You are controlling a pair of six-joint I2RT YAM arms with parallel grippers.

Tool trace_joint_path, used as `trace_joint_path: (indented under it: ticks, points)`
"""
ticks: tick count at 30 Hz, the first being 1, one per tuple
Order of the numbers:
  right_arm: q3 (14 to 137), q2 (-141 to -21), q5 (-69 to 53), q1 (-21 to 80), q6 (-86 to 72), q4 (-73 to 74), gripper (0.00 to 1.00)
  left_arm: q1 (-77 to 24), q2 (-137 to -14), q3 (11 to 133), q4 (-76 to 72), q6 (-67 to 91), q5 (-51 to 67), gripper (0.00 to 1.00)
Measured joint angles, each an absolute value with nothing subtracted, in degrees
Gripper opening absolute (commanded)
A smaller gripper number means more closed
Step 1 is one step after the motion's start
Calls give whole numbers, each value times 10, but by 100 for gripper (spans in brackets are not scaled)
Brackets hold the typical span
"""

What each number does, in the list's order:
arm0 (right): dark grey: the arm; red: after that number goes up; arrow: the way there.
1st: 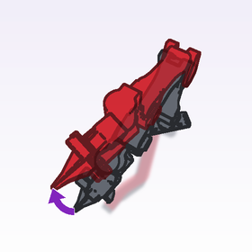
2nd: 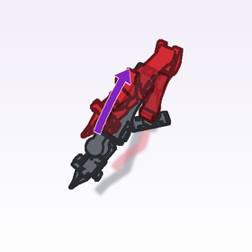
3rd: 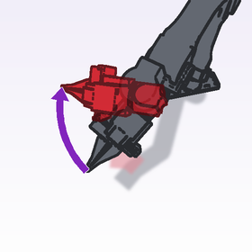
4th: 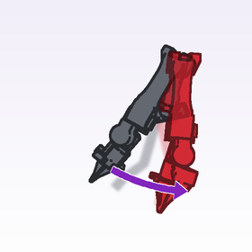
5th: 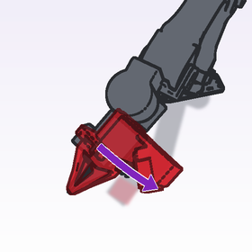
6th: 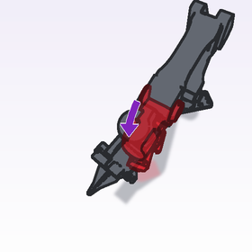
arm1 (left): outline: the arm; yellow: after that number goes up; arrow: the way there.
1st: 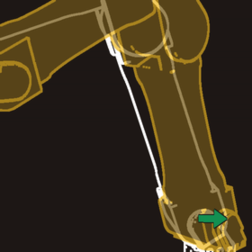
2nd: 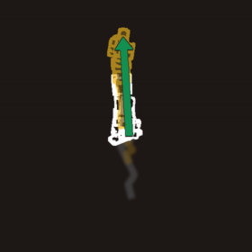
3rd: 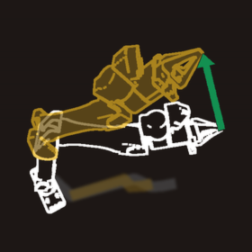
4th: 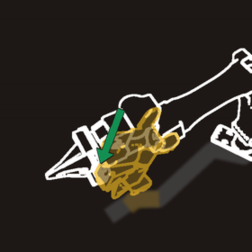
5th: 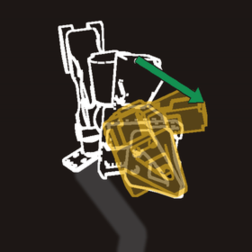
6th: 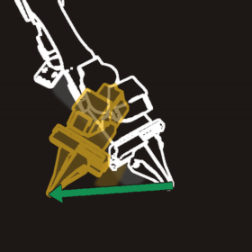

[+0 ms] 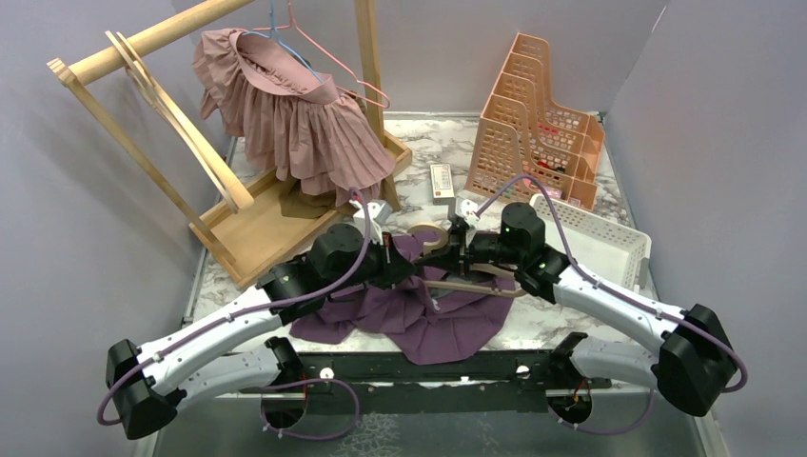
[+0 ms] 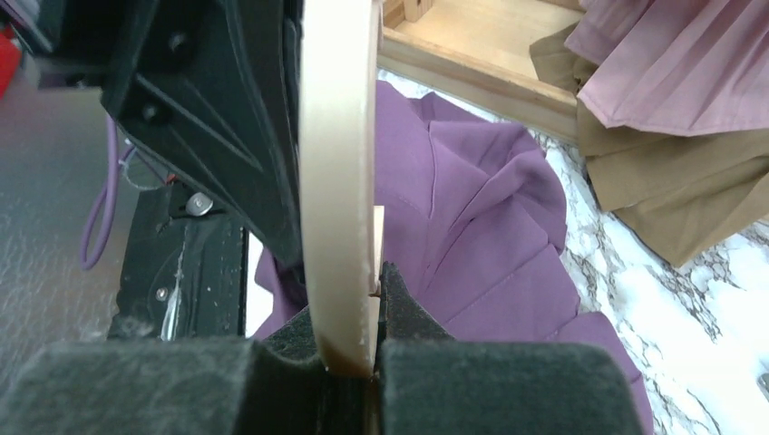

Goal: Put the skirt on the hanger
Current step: Hang the skirt on the hanger.

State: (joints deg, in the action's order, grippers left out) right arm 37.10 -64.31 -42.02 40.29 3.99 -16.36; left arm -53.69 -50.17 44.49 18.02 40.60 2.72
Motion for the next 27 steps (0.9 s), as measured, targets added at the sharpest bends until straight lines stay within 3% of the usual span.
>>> trace_joint_path:
  ticks: [4, 12, 18, 27]
  points:
    - [359, -646, -420, 403, 25, -212, 1, -537, -520, 437, 144, 342, 45, 48]
    - [335, -649, -420, 403, 6, -279, 1, -537, -431, 442, 174, 152, 23, 98]
    - [332, -651, -422, 403, -2, -300, 1, -537, -376, 473, 204, -36, 1, 97]
    - [335, -645, -456, 403, 13, -284, 1, -537, -452, 465, 250, -226, 8, 65]
